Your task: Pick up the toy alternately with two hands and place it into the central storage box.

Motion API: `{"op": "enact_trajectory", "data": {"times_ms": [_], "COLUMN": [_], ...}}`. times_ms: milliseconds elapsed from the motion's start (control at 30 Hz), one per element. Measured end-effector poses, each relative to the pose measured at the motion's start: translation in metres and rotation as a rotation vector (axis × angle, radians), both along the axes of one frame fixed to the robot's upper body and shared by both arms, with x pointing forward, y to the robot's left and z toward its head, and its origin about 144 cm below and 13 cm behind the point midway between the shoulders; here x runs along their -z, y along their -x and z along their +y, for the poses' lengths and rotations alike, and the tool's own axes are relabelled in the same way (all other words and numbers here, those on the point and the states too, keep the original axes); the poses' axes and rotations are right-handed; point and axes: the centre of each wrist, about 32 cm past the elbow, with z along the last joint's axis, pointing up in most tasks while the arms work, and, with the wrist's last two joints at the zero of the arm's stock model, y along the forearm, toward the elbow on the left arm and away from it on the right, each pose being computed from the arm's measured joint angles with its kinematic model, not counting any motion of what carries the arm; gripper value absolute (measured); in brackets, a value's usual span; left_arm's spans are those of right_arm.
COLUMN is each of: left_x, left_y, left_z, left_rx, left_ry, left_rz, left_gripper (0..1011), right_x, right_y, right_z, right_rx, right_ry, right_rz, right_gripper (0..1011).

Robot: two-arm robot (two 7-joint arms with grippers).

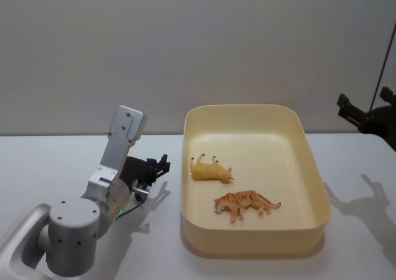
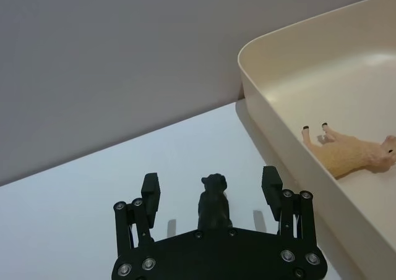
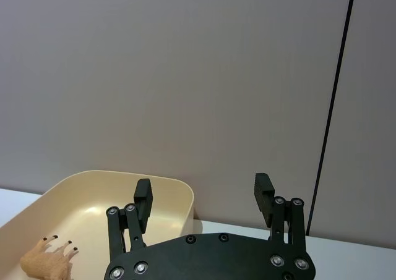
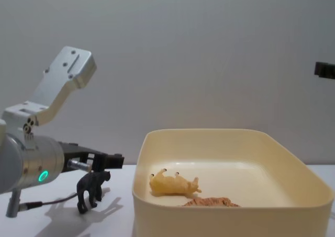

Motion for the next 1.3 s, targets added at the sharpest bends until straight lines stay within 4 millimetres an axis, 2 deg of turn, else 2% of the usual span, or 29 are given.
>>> {"op": "enact_trajectory", "data": {"times_ms": [800, 900, 1100, 1133, 1200, 1300], "left_x": [0.022, 0.024, 0.026, 0.026, 0.026, 0.027], "left_y": [-0.012, -0.013, -0.014, -0.014, -0.014, -0.014], "left_z": [0.006, 0.006, 0.007, 0.007, 0.007, 0.007], "left_rx": [-0.066, -0.069, -0.073, -0.073, -0.074, -0.075], "left_ry": [0.017, 0.019, 0.021, 0.022, 0.022, 0.023], "left_rz": [0.094, 0.098, 0.104, 0.105, 0.106, 0.107], "left_gripper": [996, 961, 781, 781, 687, 617], "right_x": [0.0, 0.0, 0.0, 0.0, 0.0, 0.0], "right_y": [0.0, 0.0, 0.0, 0.0, 0.0, 0.0], "right_z": [0.0, 0.0, 0.0, 0.0, 0.0, 0.0], "right_rx": [0.001, 0.001, 0.001, 0.001, 0.001, 0.001], "right_ry": [0.0, 0.0, 0.0, 0.0, 0.0, 0.0], "right_rz": [0.0, 0.0, 0.0, 0.0, 0.0, 0.0], "right_gripper": [1001, 1001, 1001, 1001, 1001, 1001]}}
